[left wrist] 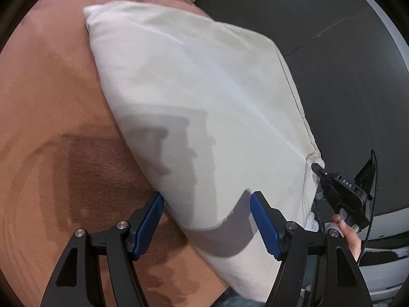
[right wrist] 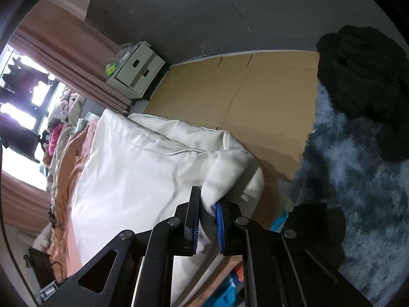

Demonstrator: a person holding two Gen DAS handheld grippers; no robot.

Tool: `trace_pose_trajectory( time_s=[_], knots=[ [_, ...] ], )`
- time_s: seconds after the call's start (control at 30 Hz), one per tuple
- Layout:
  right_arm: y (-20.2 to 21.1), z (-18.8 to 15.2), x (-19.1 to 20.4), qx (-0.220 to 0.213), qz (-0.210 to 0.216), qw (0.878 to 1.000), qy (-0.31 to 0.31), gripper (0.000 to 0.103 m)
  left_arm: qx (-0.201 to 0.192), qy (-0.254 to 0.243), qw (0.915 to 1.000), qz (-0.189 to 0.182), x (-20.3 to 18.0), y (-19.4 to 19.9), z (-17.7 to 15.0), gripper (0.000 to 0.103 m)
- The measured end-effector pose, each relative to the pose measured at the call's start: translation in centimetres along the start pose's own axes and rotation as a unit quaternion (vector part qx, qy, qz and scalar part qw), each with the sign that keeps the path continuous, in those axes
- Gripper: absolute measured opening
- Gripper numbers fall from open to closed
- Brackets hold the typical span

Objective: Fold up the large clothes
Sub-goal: 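Lower the folded jacket onto the bed corner and open both grippers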

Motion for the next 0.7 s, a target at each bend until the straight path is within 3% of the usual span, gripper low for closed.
trace_pose_trajectory(
  time_s=[0.07, 0.2, 0.3, 0.4, 0.53, 0.63, 0.7],
  knots=[
    [0.6, 0.1, -0.3, -0.001, -0.016, 1.000, 0.001, 0.014, -0.016, -0.015, 0.9997, 0.013, 0.4, 1.6, 0.0, 0.072],
    [3.5, 0.5, -0.4, -0.023, -0.032, 0.999, 0.006, 0.029, -0.033, -0.028, 0.9988, 0.021, 0.3, 4.6, 0.4, 0.072],
    [6.1, 0.0, 0.7, -0.035, -0.038, 0.998, 0.030, 0.059, -0.053, -0.043, 0.9973, 0.027, -0.1, 7.1, 0.6, 0.072],
    [8.4, -0.5, 2.1, -0.047, -0.035, 0.997, 0.053, 0.067, -0.062, -0.040, 0.9970, 0.023, -0.3, 9.6, 0.5, 0.074],
    [11.6, -1.9, 4.4, -0.061, -0.018, 0.995, 0.077, 0.094, -0.086, -0.052, 0.9947, 0.020, -1.2, 13.1, 0.2, 0.091],
    [13.7, -3.3, 5.9, -0.074, -0.015, 0.993, 0.093, 0.103, -0.109, -0.063, 0.9918, 0.018, -1.7, 16.2, -0.4, 0.099],
    [15.3, -4.3, 7.0, -0.083, -0.019, 0.991, 0.107, 0.103, -0.126, -0.071, 0.9895, -0.001, -2.3, 18.5, -0.9, 0.099]
  ],
)
Point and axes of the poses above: each gripper's, at about its wrist camera, not at the fingertips, and y roughly against the way its jaws point, x to its left, z to its top, the point moved 9 cm from there along -y, roughly the way its jaws point, and after that the axes turned 11 degrees about -z, right-handed, at the moved point
